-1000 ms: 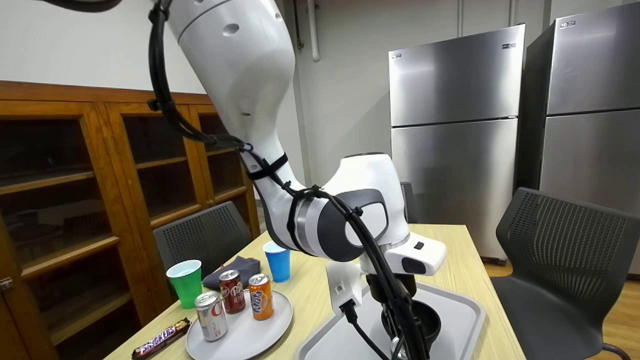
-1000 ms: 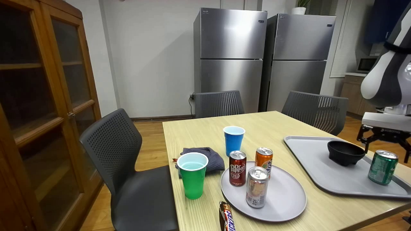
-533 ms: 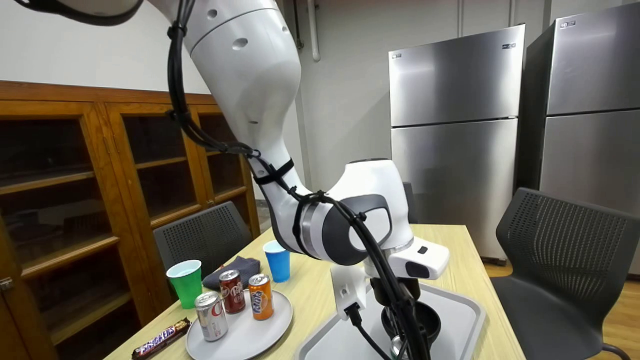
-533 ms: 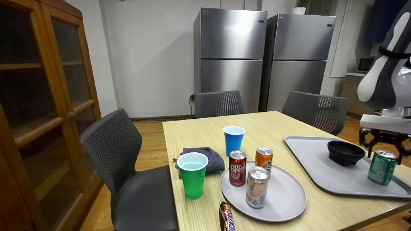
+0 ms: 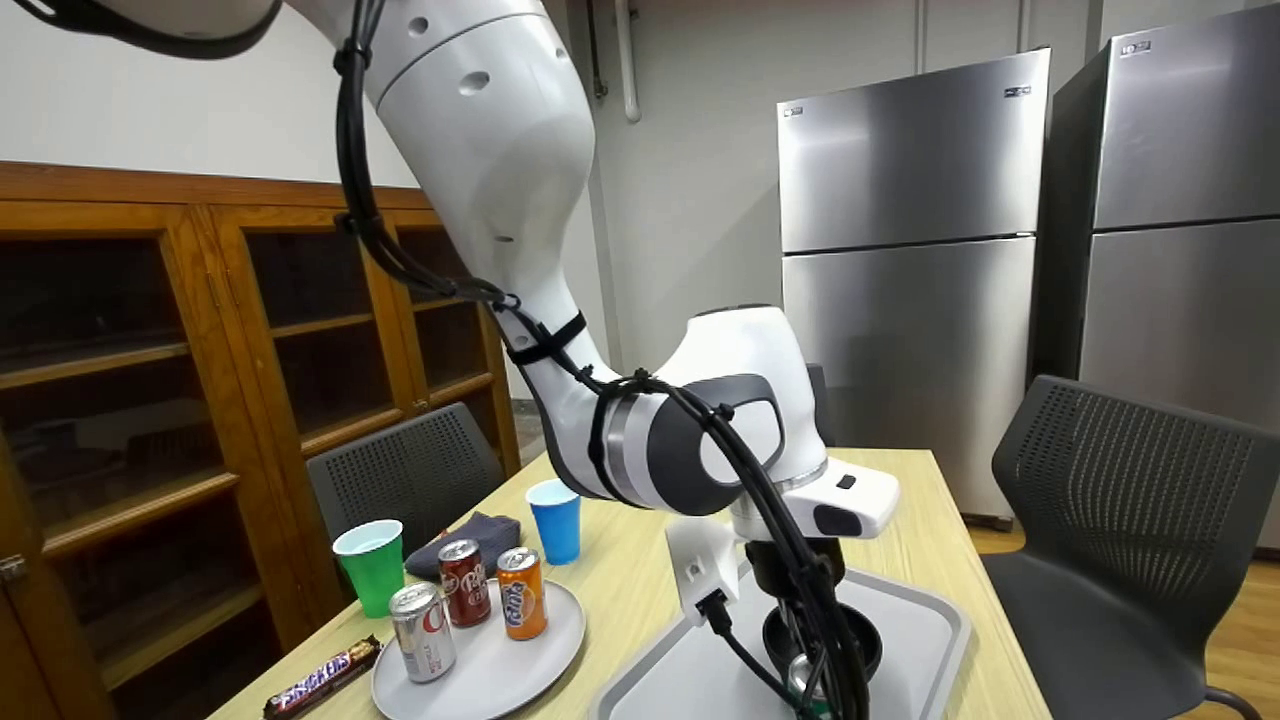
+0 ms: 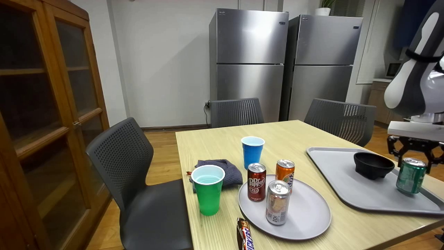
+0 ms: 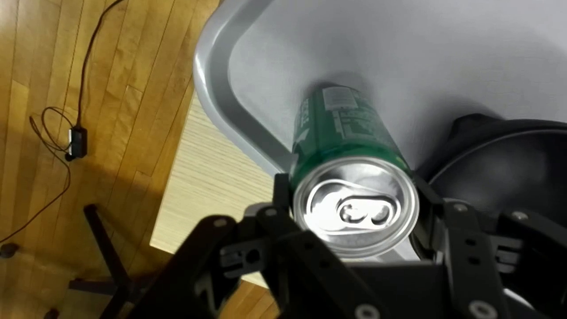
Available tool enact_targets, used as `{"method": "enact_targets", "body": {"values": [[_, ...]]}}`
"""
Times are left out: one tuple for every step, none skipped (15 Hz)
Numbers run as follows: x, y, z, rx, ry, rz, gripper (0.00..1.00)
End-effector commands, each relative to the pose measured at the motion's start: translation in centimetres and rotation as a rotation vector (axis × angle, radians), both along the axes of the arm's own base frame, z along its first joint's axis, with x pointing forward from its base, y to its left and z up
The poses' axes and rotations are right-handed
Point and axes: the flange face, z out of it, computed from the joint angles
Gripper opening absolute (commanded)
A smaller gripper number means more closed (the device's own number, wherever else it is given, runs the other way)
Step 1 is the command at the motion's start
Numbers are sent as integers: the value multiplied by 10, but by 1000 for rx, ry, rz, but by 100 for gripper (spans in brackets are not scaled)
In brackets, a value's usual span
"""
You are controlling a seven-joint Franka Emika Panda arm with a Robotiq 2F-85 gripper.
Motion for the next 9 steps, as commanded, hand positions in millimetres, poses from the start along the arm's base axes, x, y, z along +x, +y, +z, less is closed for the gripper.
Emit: {"method": "enact_targets", "body": {"values": [[10,5,23,-32,-17,40,38],[12,8,26,-39,-19,48,38],[14,11,28,-47,-18,57,38],[16,17,31,-49,-16,68,38],[18,21,33,-51,-18,78,38],[20,28,35,-53,-21,89,38],[22,34,36,-55,-22,100,38],[25,43,38,-55,-26,111,38],[28,51,40,-58,-27,127,38]]}}
